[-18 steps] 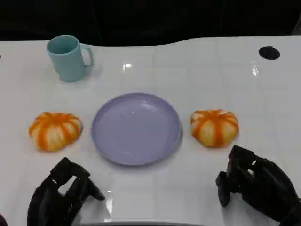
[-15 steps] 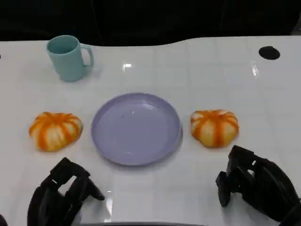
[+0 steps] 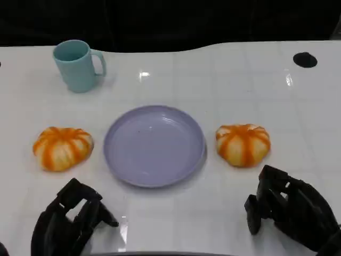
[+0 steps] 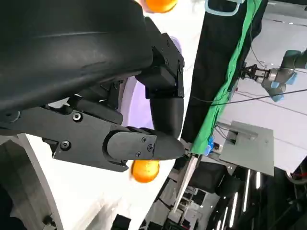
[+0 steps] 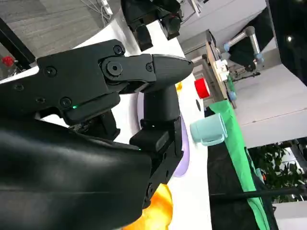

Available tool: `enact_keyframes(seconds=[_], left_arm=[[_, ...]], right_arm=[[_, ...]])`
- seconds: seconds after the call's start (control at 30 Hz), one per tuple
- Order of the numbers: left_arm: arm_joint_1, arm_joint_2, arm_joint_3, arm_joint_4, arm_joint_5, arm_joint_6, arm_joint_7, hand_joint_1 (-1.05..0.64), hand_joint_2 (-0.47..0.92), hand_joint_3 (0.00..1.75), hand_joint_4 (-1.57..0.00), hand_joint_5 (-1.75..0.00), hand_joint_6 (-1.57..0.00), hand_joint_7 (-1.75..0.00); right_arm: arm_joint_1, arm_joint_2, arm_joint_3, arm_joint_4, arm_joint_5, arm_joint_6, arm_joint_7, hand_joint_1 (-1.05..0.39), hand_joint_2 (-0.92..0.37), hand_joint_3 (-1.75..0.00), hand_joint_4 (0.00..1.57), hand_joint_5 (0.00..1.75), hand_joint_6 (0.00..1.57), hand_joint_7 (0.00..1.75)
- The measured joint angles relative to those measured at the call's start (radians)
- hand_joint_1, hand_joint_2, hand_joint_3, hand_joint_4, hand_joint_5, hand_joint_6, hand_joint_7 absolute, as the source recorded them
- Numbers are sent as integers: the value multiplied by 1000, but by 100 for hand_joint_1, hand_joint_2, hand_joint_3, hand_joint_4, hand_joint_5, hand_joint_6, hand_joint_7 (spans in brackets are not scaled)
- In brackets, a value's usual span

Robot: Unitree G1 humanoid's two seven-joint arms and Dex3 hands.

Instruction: Grasp the bread from the table and place it into the plate.

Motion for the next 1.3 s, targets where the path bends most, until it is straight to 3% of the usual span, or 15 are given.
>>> enact_keyframes(seconds=[0.13, 0.27, 0.33, 0.4, 0.47, 0.53, 0.6, 0.73, 0.8, 1.07, 1.3], left_arm=[[0, -1, 0, 0, 0, 0, 0, -55, 92, 24, -59, -175, -50, -150], [1, -2, 0, -1, 0, 0, 0, -55, 92, 24, -59, -175, -49, -152], [2, -2, -1, -2, 0, 0, 0, -55, 92, 25, -59, -175, -49, -152], [2, -3, -2, -2, 0, 0, 0, -55, 92, 25, -59, -175, -49, -153], [2, -5, -2, -3, 0, 0, 0, -55, 92, 24, -59, -175, -48, -153], [2, -7, -2, -3, 0, 0, 0, -55, 92, 24, -59, -175, -48, -153], [2, -8, -2, -3, 0, 0, 0, -55, 92, 24, -60, -175, -49, -153], [2, -8, -4, -3, 0, 0, 0, -55, 92, 25, -60, -175, -50, -152], [2, -9, -5, -4, 1, 0, 1, -55, 92, 24, -60, -175, -50, -152], [2, -16, -7, -8, -7, 2, 0, -53, 92, 22, -60, -175, -50, -149], [0, -17, -4, -2, -12, 9, 0, -52, 92, 24, -60, -175, -50, -148]], right_arm=[[0, 0, 1, -1, -11, -18, -4, -46, -92, -34, 80, 175, 59, 175], [1, 0, 4, 1, -54, -103, -46, -44, -92, -32, 74, 175, 53, 171], [1, 0, 5, 2, -91, -182, -78, -43, -92, -31, 62, 169, 55, 135], [0, -5, 5, -6, -105, -224, -89, -44, -92, -30, 61, 150, 67, 86], [-1, -19, 8, -13, -122, -242, -90, -45, -92, -30, 61, 144, 73, 68], [-3, -37, 13, -18, -141, -266, -98, -45, -92, -27, 57, 111, 72, 33], [-4, -67, 25, -35, -193, -296, -127, -43, -92, -23, 54, 90, 69, 15], [-26, -119, 36, -56, -269, -375, -186, -45, -92, -13, 54, 43, 58, 1], [-38, -142, 39, -68, -325, -417, -229, -47, -92, -11, 50, 31, 52, 0], [-97, -253, 78, -65, -622, -586, -471, -43, -91, -2, 37, 12, 38, 0], [-119, -315, 125, -70, -812, -603, -638, -43, -86, 0, 24, 2, 28, 0]])
